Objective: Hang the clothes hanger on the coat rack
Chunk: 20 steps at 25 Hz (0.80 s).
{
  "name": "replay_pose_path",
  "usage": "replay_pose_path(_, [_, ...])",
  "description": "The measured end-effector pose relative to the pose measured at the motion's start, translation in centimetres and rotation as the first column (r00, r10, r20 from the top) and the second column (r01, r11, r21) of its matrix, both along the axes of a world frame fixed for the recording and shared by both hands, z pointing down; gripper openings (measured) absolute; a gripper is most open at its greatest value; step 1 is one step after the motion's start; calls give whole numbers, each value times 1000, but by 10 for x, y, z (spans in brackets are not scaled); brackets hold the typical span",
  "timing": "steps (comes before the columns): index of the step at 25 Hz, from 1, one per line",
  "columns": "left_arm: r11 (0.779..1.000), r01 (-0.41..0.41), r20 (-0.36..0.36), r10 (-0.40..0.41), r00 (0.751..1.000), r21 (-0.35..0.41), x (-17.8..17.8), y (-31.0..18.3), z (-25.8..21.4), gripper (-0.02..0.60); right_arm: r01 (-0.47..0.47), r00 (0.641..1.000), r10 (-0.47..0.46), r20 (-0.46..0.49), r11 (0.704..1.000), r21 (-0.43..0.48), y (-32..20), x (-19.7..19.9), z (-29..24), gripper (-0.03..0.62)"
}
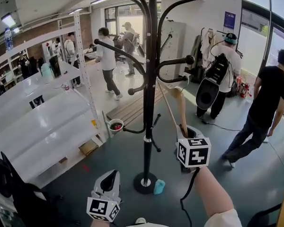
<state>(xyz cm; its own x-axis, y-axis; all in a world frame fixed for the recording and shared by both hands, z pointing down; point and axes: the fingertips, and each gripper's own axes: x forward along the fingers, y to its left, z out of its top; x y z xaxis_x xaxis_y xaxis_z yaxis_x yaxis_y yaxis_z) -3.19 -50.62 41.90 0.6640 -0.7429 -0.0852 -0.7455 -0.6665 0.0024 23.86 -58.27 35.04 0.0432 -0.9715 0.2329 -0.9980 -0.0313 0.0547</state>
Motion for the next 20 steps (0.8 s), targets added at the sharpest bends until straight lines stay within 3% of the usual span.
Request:
replay_pose_path(5, [1000,4,-1,-4,1000,-14,-5,-14,3,0,6,999,-8,-46,999,-54,-30,-3,2,49])
replay_pose_path(12, [999,0,9,0,1000,-49,-5,-17,19,0,22,999,-27,-28,988,-150,-57,-8,35,49])
replay_pose_path(20, [996,35,20,-33,999,-86,-13,-20,32,0,40,999,-37,16,982,-182,-71,-14,57,51])
